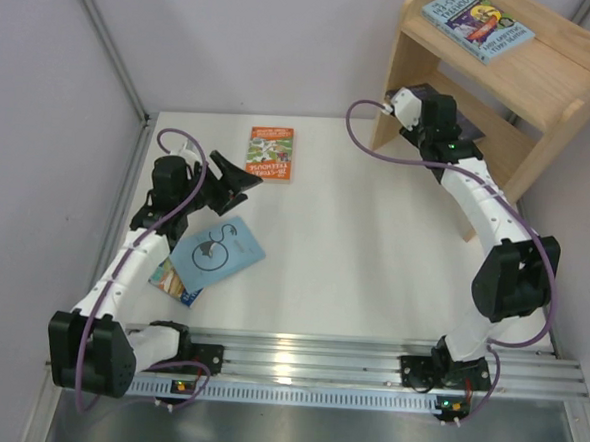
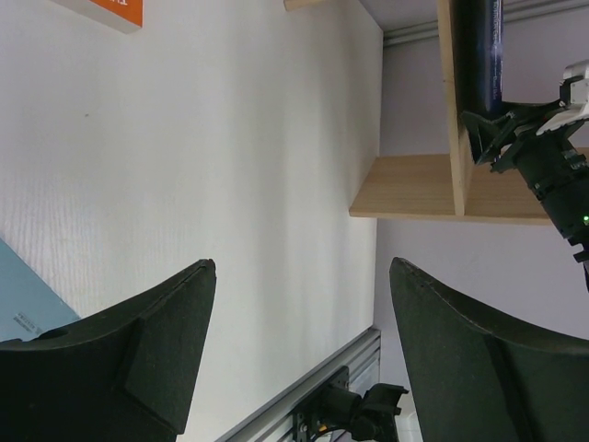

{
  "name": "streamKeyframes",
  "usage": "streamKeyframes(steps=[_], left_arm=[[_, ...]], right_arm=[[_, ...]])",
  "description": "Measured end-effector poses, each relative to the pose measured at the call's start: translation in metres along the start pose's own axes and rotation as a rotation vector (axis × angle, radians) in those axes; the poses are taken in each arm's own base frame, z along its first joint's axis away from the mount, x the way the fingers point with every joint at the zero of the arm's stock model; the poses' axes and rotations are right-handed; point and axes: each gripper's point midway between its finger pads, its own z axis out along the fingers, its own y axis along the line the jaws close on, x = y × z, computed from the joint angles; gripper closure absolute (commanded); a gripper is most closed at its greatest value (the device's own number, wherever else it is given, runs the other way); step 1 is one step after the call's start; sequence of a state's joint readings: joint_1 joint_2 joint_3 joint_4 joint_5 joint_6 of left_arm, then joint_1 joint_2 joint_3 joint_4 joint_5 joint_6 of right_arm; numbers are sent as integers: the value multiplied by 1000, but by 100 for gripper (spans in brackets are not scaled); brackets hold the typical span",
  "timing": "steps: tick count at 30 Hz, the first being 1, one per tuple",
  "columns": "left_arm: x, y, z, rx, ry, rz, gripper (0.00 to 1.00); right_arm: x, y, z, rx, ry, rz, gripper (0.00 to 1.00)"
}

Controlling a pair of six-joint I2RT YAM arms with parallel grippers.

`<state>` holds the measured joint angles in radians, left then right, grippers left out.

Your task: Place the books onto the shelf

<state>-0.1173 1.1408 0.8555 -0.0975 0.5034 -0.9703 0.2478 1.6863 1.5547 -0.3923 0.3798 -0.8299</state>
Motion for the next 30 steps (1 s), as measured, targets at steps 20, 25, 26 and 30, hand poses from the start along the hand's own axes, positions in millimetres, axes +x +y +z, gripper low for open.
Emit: streamKeyframes(steps=[20, 25, 26, 30], left_arm=[[0, -9, -9, 25, -15, 13, 19], [0, -13, -12, 36, -23, 21, 19], [0, -14, -13, 38, -24, 22, 19], [-1, -15, -14, 41, -28, 24, 19]], right_arm=[[4, 21, -11, -137, 26, 102, 50], [5, 20, -11, -132, 30, 106, 62], [5, 20, -11, -130, 31, 102, 63], [5, 18, -8, -119, 32, 77, 63]])
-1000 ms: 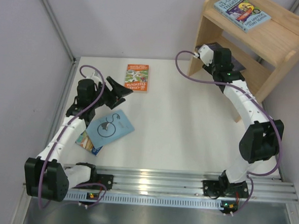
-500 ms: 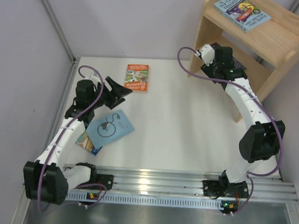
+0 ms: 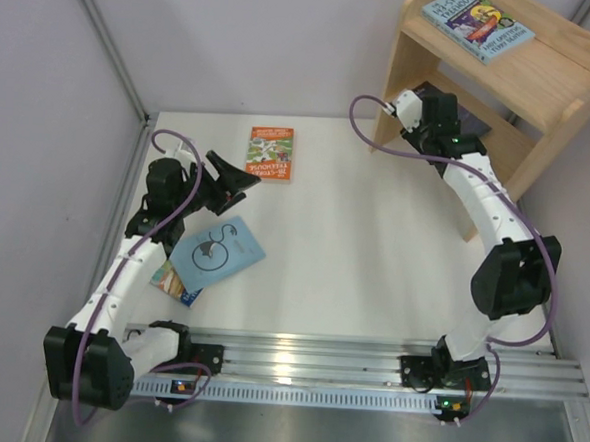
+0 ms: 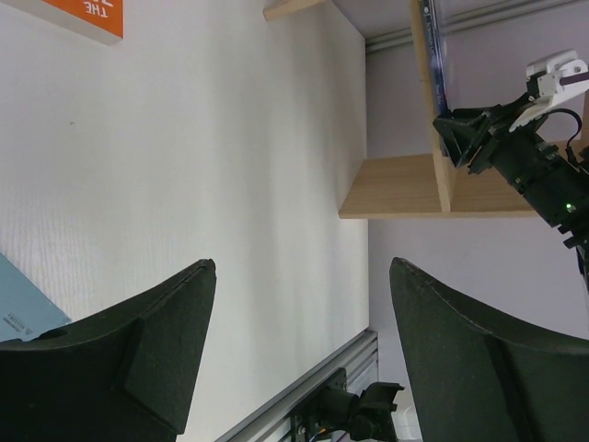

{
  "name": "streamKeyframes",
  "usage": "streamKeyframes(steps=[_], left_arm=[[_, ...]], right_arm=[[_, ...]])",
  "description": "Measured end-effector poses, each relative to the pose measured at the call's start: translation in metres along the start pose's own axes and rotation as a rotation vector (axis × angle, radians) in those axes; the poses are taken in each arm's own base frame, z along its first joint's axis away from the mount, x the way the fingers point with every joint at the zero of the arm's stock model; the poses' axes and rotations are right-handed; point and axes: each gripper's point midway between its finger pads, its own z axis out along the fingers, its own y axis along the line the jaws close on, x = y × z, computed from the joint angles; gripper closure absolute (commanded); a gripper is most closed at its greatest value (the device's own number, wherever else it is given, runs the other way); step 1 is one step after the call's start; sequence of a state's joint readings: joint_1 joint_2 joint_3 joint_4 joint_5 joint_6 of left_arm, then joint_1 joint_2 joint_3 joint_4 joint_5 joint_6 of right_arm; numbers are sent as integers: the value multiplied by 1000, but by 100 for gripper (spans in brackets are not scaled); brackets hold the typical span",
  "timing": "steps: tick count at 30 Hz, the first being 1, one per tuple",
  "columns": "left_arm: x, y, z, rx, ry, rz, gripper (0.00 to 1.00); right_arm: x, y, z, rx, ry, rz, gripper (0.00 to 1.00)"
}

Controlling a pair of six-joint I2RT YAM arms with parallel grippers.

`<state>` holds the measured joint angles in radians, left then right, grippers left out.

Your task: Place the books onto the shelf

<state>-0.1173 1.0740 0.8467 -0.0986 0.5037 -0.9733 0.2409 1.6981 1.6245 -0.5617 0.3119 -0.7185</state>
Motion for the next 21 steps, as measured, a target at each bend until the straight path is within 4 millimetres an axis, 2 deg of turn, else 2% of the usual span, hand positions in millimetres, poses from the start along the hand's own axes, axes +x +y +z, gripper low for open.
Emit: streamKeyframes(steps=[6, 10, 21], left_arm=[[0, 1, 0, -2, -2, 0, 19], [0, 1, 1, -4, -2, -1, 19], [0, 8, 6, -24, 7, -13, 20]], right_arm=[[-5, -5, 15, 35, -1, -32, 64], [-9, -8, 22, 55, -15, -47, 68], [-11, -10, 23, 57, -17, -96, 71]])
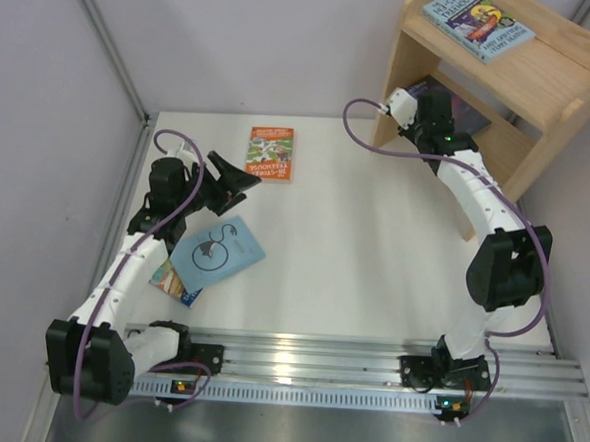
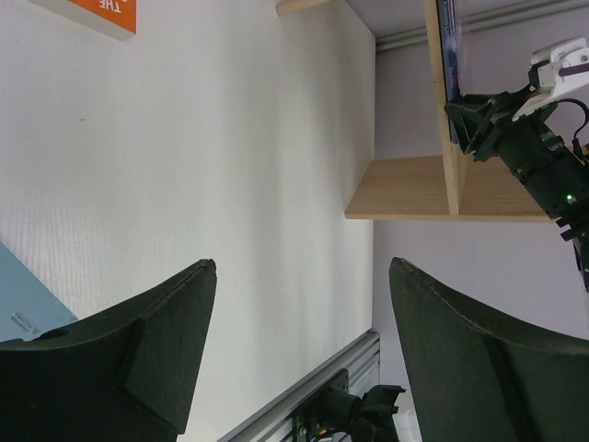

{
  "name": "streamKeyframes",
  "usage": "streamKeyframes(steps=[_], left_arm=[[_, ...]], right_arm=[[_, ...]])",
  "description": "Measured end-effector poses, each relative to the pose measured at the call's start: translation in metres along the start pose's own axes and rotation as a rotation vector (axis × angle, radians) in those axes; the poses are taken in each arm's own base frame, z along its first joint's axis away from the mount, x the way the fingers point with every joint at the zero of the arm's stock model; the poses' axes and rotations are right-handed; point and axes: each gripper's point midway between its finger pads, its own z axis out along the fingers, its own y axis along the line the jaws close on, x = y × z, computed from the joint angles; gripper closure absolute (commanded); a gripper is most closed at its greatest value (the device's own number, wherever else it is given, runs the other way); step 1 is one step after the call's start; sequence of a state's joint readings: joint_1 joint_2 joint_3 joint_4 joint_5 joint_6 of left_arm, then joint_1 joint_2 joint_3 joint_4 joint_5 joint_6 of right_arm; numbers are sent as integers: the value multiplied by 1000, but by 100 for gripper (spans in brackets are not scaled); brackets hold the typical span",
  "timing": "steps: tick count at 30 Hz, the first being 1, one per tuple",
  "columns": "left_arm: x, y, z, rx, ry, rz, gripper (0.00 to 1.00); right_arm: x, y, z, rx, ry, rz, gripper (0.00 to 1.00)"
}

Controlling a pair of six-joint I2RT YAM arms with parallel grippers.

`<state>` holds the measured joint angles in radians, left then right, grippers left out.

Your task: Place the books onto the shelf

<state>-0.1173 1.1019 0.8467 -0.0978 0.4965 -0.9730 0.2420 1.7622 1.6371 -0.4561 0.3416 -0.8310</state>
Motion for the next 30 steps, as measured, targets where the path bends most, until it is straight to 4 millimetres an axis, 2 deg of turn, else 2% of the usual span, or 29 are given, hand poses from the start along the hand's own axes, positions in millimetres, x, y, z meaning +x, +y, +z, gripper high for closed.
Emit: streamKeyframes(steps=[9, 15, 20, 30], left_arm=[[0, 0, 0, 0, 0, 0, 20], [0, 0, 0, 0, 0, -1, 20], [0, 0, 0, 1, 0, 0, 20], [-1, -4, -3, 12, -7, 7, 20]], right_arm=[[-3, -3, 7, 25, -17, -38, 73], [-4, -2, 7, 27, -22, -30, 64], [-11, 0, 8, 30, -40, -20, 61], [-15, 1, 7, 33, -46, -14, 73]])
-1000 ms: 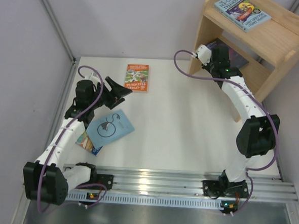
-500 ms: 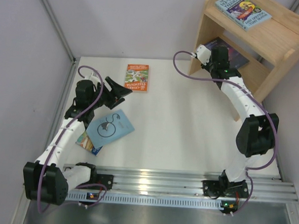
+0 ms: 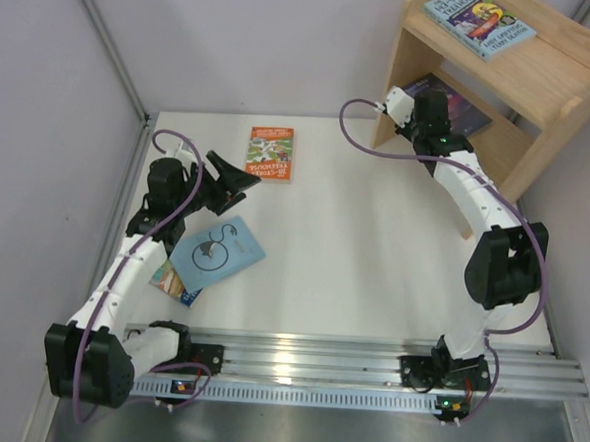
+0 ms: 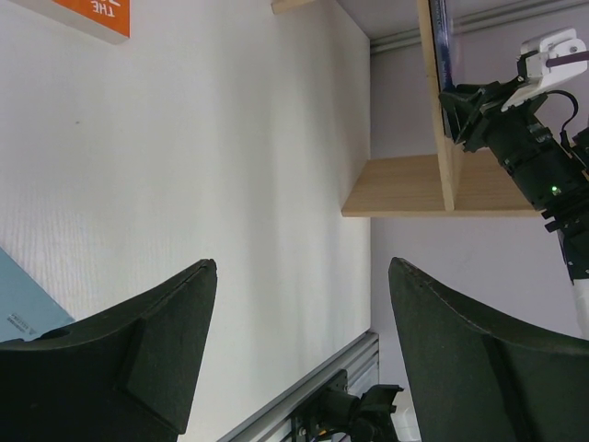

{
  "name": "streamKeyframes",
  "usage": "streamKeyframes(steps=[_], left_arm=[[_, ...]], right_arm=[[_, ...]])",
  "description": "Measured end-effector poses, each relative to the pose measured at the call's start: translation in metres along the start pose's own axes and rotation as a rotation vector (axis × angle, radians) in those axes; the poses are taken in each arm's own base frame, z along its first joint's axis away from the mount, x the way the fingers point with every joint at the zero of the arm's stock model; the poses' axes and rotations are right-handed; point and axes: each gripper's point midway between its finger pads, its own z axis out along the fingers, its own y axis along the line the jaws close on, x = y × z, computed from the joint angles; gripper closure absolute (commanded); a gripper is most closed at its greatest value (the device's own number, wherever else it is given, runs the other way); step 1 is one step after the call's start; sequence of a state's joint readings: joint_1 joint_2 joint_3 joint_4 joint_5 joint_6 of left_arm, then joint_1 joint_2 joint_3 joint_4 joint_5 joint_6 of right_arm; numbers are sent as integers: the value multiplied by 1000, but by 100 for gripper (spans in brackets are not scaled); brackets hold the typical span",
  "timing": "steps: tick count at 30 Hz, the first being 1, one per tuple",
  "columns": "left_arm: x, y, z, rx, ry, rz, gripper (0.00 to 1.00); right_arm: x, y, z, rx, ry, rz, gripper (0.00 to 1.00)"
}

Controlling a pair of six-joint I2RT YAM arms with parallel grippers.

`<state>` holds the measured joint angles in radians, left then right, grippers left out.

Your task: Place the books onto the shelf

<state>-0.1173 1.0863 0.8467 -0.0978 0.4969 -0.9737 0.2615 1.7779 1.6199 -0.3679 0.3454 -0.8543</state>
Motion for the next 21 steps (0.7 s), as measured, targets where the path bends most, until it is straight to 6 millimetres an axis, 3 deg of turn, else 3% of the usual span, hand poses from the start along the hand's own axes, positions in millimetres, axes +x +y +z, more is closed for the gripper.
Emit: streamKeyframes(steps=[21], left_arm=[[0, 4, -1, -22, -7, 1, 20]], right_arm=[[-3, -7, 13, 48, -5, -55, 81]])
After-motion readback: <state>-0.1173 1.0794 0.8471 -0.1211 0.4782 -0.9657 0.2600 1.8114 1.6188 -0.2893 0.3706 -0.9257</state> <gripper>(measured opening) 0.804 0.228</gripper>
